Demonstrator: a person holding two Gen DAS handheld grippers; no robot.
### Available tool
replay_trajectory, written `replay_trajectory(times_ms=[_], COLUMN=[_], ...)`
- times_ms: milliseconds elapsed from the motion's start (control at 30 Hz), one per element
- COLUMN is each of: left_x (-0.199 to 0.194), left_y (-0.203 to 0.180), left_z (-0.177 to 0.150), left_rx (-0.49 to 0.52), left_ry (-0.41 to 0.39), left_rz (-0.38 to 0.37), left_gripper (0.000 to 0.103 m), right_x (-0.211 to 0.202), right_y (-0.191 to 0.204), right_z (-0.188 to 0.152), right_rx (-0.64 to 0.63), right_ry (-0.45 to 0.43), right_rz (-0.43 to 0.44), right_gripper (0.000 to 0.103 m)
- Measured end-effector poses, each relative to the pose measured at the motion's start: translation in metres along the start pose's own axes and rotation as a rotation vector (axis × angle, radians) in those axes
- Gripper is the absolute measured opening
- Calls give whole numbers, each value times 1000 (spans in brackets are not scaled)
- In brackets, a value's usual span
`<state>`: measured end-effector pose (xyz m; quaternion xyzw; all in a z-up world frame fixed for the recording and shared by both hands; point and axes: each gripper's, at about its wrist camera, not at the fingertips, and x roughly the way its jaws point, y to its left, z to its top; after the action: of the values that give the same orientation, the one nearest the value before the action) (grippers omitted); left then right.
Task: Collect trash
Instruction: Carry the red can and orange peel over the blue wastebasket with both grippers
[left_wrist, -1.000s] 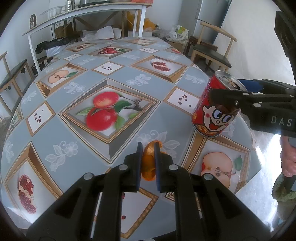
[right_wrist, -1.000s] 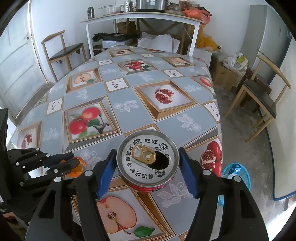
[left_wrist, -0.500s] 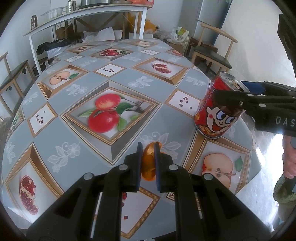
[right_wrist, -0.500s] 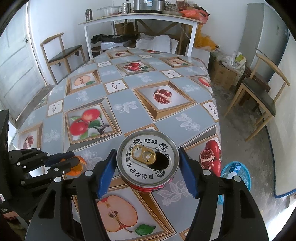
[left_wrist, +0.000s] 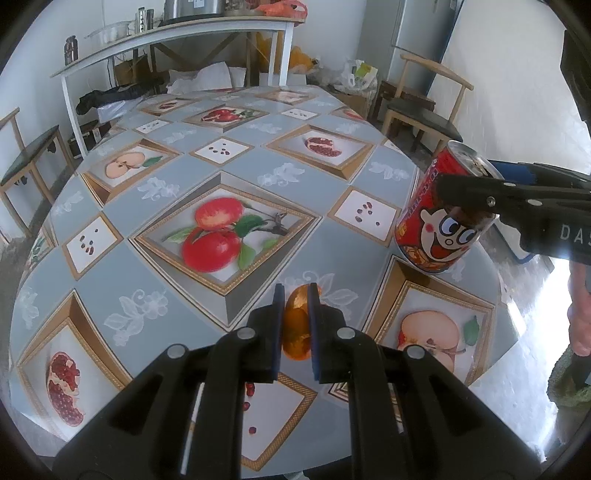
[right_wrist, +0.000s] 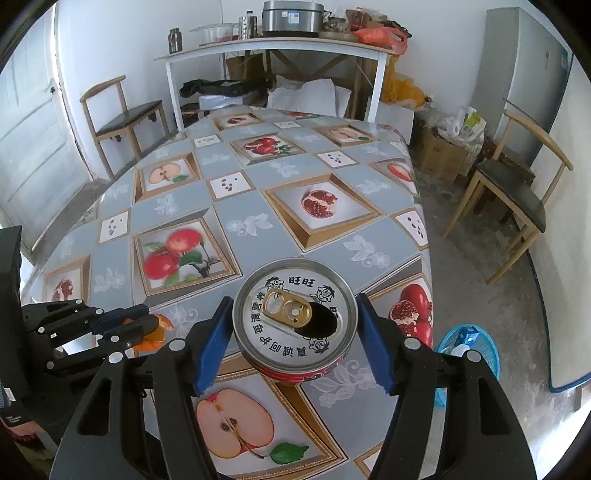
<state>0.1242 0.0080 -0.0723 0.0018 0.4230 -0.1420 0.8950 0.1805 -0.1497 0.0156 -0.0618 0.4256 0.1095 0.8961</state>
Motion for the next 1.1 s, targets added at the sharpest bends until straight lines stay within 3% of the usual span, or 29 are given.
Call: replay_trajectory(times_ms=[733,1100], left_x=[-34,-46], left_y=[-37,-79], left_z=[20,46], left_rx=[56,115], left_ry=[-96,-144], left_rz=[3,-66], left_gripper=[11,11], right_x=[-43,-75], right_y=[-29,-73], right_z=[-10,-25], right_rx=[66,149], right_ry=[-90,-148], right_rz=[-19,-83], right_gripper=[64,64])
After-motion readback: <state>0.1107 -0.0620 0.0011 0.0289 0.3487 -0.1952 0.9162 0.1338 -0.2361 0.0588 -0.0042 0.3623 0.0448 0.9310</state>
